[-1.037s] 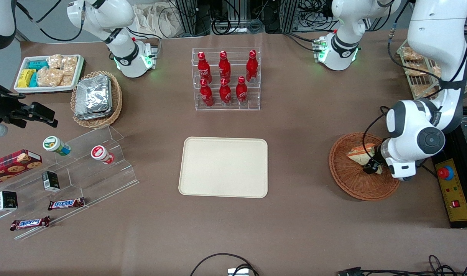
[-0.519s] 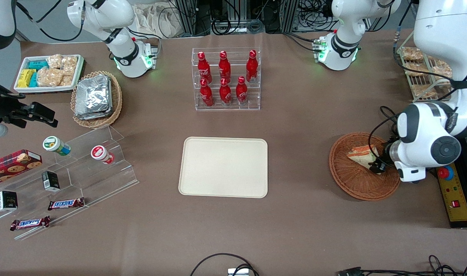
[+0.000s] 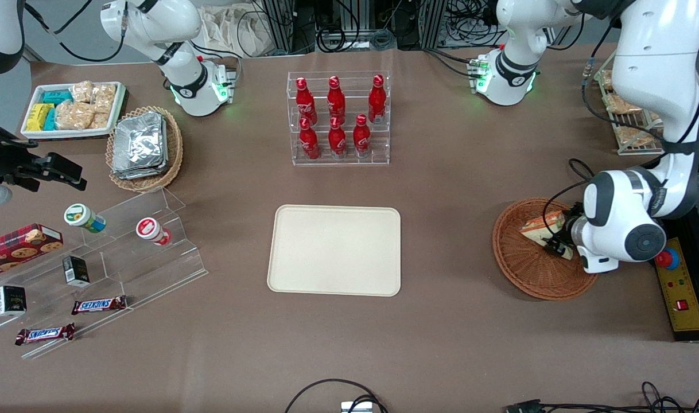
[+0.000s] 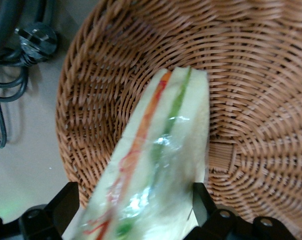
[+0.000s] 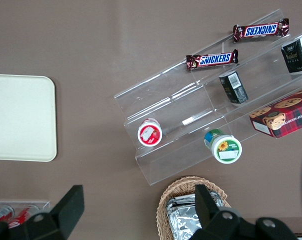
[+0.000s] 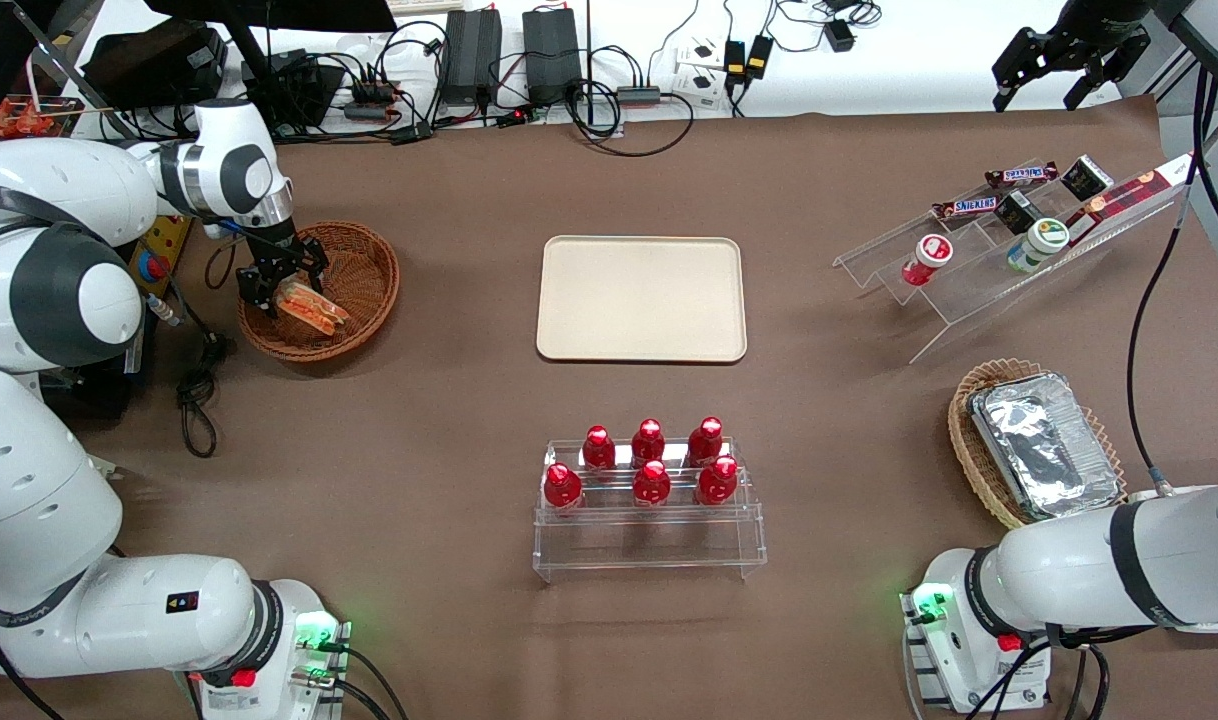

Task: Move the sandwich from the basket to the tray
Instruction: 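Close the left gripper on the wrapped triangular sandwich, then lift the sandwich and carry it with the left gripper over the tray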

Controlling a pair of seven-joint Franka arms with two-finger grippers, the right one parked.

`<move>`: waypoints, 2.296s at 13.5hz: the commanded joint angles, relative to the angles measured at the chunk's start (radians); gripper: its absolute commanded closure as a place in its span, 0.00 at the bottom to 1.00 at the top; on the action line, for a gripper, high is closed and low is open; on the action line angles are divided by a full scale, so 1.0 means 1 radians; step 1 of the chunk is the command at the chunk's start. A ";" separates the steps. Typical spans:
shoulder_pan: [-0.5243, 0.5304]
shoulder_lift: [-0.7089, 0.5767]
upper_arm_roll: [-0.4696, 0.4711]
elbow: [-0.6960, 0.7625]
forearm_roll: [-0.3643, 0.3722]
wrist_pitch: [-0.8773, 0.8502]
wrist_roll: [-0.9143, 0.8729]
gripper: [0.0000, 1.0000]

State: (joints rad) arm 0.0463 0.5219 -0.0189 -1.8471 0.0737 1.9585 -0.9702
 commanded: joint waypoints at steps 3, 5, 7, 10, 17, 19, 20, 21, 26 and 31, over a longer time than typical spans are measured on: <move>-0.008 0.010 0.001 0.035 0.040 0.008 -0.079 0.56; -0.014 0.009 -0.003 0.061 0.081 -0.004 -0.134 0.99; -0.016 0.001 -0.007 0.063 0.100 -0.004 -0.125 1.00; -0.028 -0.052 -0.013 0.089 0.103 -0.036 -0.093 1.00; -0.219 -0.075 -0.032 0.451 0.084 -0.314 0.197 1.00; -0.270 -0.075 -0.073 0.497 0.083 -0.326 0.301 1.00; -0.284 -0.072 -0.111 0.512 0.081 -0.332 0.315 1.00; -0.286 -0.065 -0.159 0.514 0.071 -0.326 0.317 1.00; -0.339 0.131 -0.325 0.563 0.040 -0.146 0.295 1.00; -0.434 0.299 -0.323 0.554 0.055 0.009 0.297 1.00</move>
State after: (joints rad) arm -0.3608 0.7611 -0.3439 -1.3481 0.1230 1.9597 -0.6858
